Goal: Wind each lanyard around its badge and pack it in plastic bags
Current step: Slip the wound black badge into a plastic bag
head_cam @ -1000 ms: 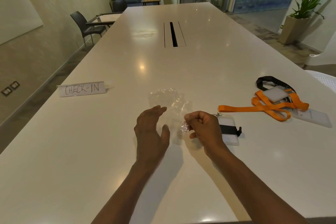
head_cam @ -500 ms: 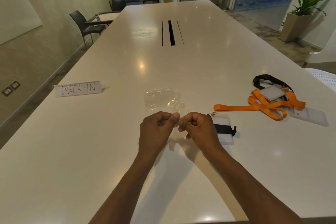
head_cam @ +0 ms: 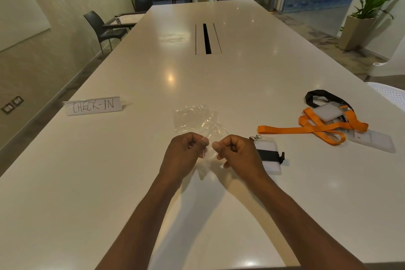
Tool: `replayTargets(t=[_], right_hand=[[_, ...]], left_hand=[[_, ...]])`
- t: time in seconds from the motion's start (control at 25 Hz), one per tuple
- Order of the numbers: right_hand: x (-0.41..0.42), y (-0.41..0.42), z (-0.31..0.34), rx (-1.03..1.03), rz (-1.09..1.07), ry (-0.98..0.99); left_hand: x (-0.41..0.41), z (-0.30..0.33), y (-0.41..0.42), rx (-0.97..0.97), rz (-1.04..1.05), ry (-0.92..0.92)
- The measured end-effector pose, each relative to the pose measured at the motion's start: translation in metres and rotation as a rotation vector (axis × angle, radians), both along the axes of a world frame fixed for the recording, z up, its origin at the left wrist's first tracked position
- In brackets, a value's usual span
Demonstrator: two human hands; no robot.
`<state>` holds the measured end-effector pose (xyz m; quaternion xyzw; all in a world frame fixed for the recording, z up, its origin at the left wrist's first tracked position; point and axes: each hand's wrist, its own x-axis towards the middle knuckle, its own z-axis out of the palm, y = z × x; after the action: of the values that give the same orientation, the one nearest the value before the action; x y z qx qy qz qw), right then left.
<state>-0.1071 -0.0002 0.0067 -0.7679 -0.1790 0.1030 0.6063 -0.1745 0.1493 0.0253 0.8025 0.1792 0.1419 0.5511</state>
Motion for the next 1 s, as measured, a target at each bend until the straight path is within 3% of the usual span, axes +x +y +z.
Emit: replayTargets(t=[0.28, 0.44, 0.52, 0.6, 1.0], right_hand=[[0.001, -0.003, -0.004, -0.007, -0.143, 0.121], [0.0, -0.002, 0.0, 0.076, -0.12, 0.121], [0.001, -0.001, 0.001, 0.062, -0.134, 0.088], [-0.001, 0.0, 0.002, 0.03, -0.131, 0.054], [-0.008, 0.002, 0.002, 0.16, 0.038, 0.164]], left_hand=[[-0.004, 0.01, 0.004, 0.293, 0.157, -0.064], [-0.009, 0.007, 0.01, 0.371, -0.134, -0.033], [-0.01, 0.0, 0.014, 0.508, -0.327, 0.076], [-0.011, -0.007, 0.012, 0.667, -0.391, 0.115], [-0.009, -0.018, -0.006, 0.76, -0.23, -0.079]])
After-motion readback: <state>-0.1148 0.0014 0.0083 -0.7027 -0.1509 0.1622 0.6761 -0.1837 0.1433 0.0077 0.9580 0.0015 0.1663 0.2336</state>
